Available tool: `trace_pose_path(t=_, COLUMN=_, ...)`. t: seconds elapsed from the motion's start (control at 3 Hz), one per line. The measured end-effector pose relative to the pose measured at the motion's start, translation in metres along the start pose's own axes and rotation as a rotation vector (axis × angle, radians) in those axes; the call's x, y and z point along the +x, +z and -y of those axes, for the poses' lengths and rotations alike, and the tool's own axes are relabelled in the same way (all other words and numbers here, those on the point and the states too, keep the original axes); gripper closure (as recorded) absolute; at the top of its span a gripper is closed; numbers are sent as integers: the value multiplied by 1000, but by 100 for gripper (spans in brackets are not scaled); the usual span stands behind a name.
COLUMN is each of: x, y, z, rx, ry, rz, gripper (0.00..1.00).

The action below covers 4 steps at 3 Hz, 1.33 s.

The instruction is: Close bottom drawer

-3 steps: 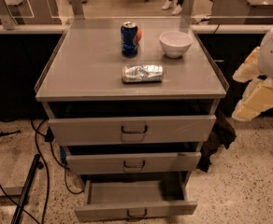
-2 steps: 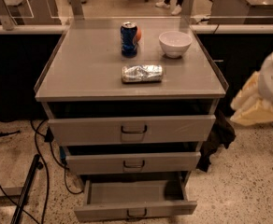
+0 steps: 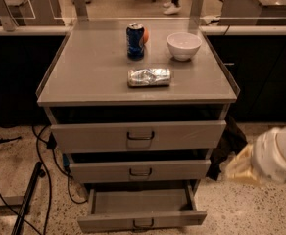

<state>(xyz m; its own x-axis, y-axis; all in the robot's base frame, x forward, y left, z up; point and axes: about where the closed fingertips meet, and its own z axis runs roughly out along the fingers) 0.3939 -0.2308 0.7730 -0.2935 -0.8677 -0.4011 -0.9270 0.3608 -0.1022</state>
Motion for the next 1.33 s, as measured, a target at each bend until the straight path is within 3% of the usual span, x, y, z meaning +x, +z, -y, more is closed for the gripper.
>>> trace_pose_path(t=0.33, x=33, y=48, z=-25, rx=-89, ry=37, rz=19, gripper=100)
trace_pose_path(t=0.67, x=33, y=48, z=-25, rx=-89, ry=37, rz=19, gripper=100)
trace_pose_path(t=1.0, x=49, y=74, z=-24, rx=-67, ry=19, rz=-4, gripper=100)
trace_pose_path(t=1.33, x=85, y=129, z=-31, rx=-49, ry=-6, rz=-19, gripper=100)
